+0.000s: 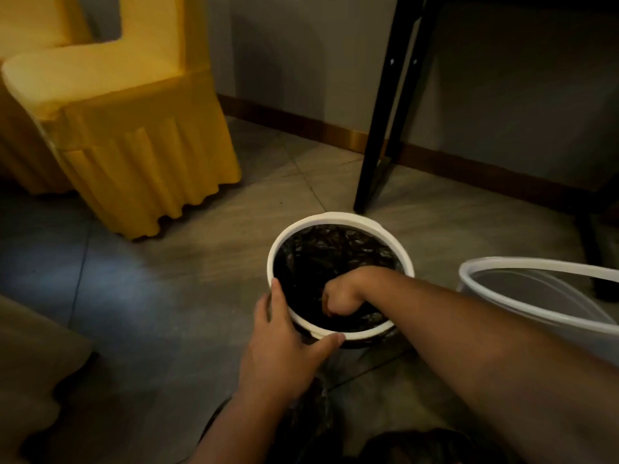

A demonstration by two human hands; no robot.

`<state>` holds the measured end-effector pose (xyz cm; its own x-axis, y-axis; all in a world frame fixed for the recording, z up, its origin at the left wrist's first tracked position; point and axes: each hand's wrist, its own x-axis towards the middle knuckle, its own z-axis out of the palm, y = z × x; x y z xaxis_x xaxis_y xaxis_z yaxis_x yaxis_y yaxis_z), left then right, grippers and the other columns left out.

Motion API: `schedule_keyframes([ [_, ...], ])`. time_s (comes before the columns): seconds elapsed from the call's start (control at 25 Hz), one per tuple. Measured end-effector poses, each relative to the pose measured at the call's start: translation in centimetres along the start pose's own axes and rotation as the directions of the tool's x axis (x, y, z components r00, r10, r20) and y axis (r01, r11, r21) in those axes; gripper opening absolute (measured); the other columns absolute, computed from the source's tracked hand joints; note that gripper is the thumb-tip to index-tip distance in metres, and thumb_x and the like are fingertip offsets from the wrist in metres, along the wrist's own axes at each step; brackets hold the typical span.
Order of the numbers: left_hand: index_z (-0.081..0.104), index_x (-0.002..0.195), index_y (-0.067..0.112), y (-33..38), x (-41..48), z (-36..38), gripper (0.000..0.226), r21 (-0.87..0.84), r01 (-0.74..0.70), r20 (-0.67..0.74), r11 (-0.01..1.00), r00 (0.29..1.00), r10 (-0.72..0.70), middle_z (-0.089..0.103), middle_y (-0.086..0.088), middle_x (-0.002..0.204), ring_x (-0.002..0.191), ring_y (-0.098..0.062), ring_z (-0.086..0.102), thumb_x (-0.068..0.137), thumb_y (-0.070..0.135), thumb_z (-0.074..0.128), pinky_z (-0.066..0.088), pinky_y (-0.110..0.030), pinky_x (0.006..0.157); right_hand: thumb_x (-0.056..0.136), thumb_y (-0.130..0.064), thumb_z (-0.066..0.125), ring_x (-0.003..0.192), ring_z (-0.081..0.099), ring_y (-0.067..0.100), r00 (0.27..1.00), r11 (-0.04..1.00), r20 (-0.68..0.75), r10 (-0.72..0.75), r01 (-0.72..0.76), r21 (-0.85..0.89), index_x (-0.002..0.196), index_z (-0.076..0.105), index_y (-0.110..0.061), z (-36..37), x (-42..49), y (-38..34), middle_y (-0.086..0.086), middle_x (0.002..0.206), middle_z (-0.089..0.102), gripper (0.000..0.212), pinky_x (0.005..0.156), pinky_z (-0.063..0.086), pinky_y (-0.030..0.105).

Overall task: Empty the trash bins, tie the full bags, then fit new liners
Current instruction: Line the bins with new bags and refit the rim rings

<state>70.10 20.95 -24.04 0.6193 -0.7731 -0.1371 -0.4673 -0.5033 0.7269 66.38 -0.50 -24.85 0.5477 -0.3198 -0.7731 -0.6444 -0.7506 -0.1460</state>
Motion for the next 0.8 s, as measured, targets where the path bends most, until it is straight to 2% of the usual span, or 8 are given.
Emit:
schedule_keyframes([
  [0.12, 0.005, 0.167, 0.034, 1.2, -0.3, -0.3, 0.141, 0.107, -0.022, -0.037, 0.994, 0.999, 0.026, -0.002, 0.006, 0.174, 0.157, -0.025, 0.025, 0.053, 0.098, 0.058, 0.046, -0.045, 0.115, 0.098, -0.03, 0.057, 0.098, 0.067, 0.024, 0.97, 0.985, -0.242, -0.034, 0.074, 0.158, 0.117, 0.074, -0.022, -0.5, -4.9, 0.6, 0.006, 0.114, 0.072, 0.027, 0.084, 0.057, 0.039],
  [0.24, 0.019, 0.168, 0.022, 2.2, -0.4, -0.7, 0.131, 0.146, -0.03, -0.013, 0.989, 0.999, 0.032, -0.002, -0.003, 0.175, 0.157, -0.029, 0.027, 0.066, 0.084, 0.073, 0.041, -0.044, 0.12, 0.094, -0.032, 0.058, 0.093, 0.067, 0.026, 0.921, 0.983, -0.387, -0.051, 0.115, 0.144, 0.107, 0.073, -0.026, 1.1, -9.5, 0.5, 0.004, 0.106, 0.071, 0.021, 0.08, 0.058, 0.038],
  [0.4, 0.04, 0.161, 0.025, 4.7, -1.6, -0.9, 0.127, 0.234, -0.011, -0.085, 0.972, 0.996, 0.032, 0.025, -0.017, 0.17, 0.149, -0.036, 0.042, 0.053, 0.085, 0.069, 0.039, -0.043, 0.116, 0.093, -0.033, 0.053, 0.102, 0.068, 0.04, 0.814, 0.981, -0.578, -0.053, 0.15, 0.121, 0.107, 0.068, -0.018, 5.2, -12.0, -0.3, 0.016, 0.112, 0.071, 0.026, 0.085, 0.056, 0.042],
  [0.48, 0.061, 0.146, 0.029, 7.1, -2.6, -0.8, 0.105, 0.328, -0.038, -0.175, 0.944, 0.979, 0.1, 0.048, -0.014, 0.16, 0.14, -0.036, 0.054, 0.053, 0.078, 0.058, 0.043, -0.047, 0.112, 0.096, -0.027, 0.052, 0.116, 0.062, 0.039, 0.797, 0.974, -0.596, -0.096, 0.2, 0.11, 0.114, 0.068, -0.012, 6.0, -13.4, -0.2, 0.018, 0.123, 0.063, 0.028, 0.098, 0.051, 0.044],
  [0.56, 0.079, 0.12, 0.015, 9.6, -2.3, -0.9, 0.063, 0.224, -0.174, -0.225, 0.959, 0.948, 0.225, 0.073, -0.017, 0.13, 0.119, -0.038, 0.069, 0.073, 0.054, 0.071, 0.049, -0.045, 0.099, 0.1, -0.034, 0.051, 0.127, 0.052, 0.034, 0.714, 0.955, -0.698, -0.06, 0.245, 0.169, 0.124, 0.064, -0.013, 4.8, -16.2, 0.4, 0.012, 0.135, 0.049, 0.034, 0.107, 0.044, 0.044],
  [0.64, 0.075, 0.119, 0.017, 14.8, -1.2, -1.6, 0.036, -0.047, -0.262, -0.191, 0.964, 0.95, 0.249, 0.078, -0.013, 0.113, 0.112, -0.035, 0.074, 0.085, 0.029, 0.079, 0.052, -0.039, 0.095, 0.098, -0.044, 0.045, 0.122, 0.052, 0.033, 0.567, 0.952, -0.818, 0.093, 0.191, 0.241, 0.122, 0.056, -0.023, 2.3, -20.3, 2.0, 0.0, 0.134, 0.04, 0.034, 0.097, 0.045, 0.045],
  [0.72, 0.068, 0.113, 0.033, 21.6, -0.4, -2.1, 0.032, -0.258, -0.256, -0.146, 0.932, 0.963, 0.224, 0.078, 0.003, 0.095, 0.098, -0.021, 0.076, 0.091, 0.014, 0.081, 0.057, -0.043, 0.091, 0.097, -0.046, 0.039, 0.111, 0.057, 0.031, 0.449, 0.945, -0.879, 0.16, 0.187, 0.268, 0.115, 0.051, -0.027, -1.3, -25.8, 4.8, -0.004, 0.124, 0.042, 0.029, 0.086, 0.043, 0.042],
  [0.8, 0.069, 0.099, 0.038, 29.6, 0.6, -1.7, 0.03, -0.229, -0.348, -0.189, 0.909, 0.932, 0.31, 0.075, 0.013, 0.078, 0.075, -0.001, 0.07, 0.087, 0.016, 0.084, 0.055, -0.029, 0.077, 0.095, -0.047, 0.038, 0.1, 0.061, 0.027, 0.337, 0.949, -0.917, 0.211, 0.155, 0.275, 0.102, 0.053, -0.027, -5.3, -32.3, 10.2, -0.004, 0.109, 0.051, 0.025, 0.081, 0.047, 0.038],
])
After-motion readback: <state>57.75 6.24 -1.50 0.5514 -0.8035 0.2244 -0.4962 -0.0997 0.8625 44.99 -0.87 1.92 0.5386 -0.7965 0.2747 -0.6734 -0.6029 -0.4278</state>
